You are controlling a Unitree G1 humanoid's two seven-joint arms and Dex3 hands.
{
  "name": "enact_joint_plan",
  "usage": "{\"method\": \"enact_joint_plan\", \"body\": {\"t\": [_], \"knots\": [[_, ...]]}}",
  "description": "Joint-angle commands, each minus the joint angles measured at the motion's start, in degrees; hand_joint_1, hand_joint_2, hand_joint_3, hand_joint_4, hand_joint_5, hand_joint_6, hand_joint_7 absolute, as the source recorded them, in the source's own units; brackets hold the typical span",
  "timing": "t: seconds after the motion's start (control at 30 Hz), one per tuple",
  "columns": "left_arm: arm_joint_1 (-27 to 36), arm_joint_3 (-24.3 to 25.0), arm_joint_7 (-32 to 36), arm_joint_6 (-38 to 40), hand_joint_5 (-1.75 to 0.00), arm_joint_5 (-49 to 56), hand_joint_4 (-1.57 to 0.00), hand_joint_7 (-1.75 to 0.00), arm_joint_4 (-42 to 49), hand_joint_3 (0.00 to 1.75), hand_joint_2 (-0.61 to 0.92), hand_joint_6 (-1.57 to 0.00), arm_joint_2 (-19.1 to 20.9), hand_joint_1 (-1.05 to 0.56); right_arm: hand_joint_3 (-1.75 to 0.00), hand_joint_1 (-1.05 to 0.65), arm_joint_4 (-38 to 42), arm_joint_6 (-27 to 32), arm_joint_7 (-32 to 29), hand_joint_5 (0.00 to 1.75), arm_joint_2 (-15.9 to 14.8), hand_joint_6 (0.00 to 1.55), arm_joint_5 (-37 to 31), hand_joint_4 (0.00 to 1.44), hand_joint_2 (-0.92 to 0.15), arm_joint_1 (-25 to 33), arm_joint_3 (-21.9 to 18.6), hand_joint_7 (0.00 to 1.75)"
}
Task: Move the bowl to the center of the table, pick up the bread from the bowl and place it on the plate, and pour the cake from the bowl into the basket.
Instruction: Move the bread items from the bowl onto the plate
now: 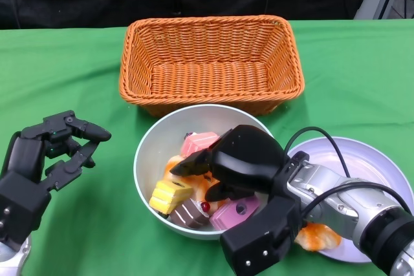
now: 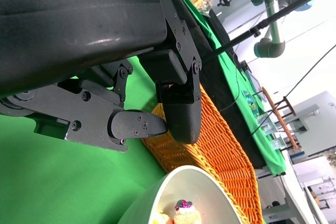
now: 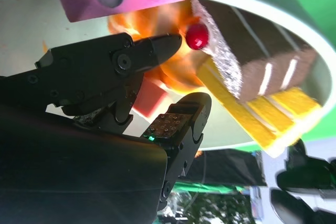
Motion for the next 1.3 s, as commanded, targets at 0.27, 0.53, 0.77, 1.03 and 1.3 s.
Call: {"method": "enact_joint_plan", "body": {"t": [0.27,0.53,0.77,1.03,1.3], "knots": [[0.0,0.3,0.0,0.0,-1.36,-0.5,-0.83,-0.83,0.1,0.32,0.92,-0.91,0.8,-0.13,-0.01,-0.44,-5.4,4.8,6.9,0.21,-1.5,0.74,0.7,0.89,-0.90,0.6,0.1,0.01],[-0.1,0.1,0.4,-0.1,-1.37,0.2,-0.82,-0.83,0.3,0.33,0.92,-0.91,1.0,-0.13,-0.02,-0.48,-12.7,8.6,15.2,0.11,-3.0,0.72,2.0,0.88,-0.92,1.9,-0.8,0.00],[-0.1,0.1,0.2,0.0,-1.37,0.1,-0.81,-0.82,0.3,0.33,0.92,-0.91,1.1,-0.13,-0.04,-0.50,-15.1,10.0,17.7,0.08,-3.3,0.67,2.1,0.85,-0.92,2.5,-1.2,0.00],[-0.2,0.1,-0.2,0.4,-1.39,-0.4,-0.81,-0.82,0.5,0.35,0.92,-0.91,0.7,-0.11,-0.06,-0.61,-20.9,14.0,30.3,0.02,-4.7,0.50,2.6,0.79,-0.92,1.8,-1.2,0.00],[0.1,0.0,0.6,0.4,-1.39,0.3,-0.79,-0.83,0.1,0.35,0.92,-0.91,0.9,-0.11,-0.04,-0.63,-22.6,16.0,31.4,0.03,-4.8,0.56,1.8,0.83,-0.92,2.3,-1.1,0.02]]}}
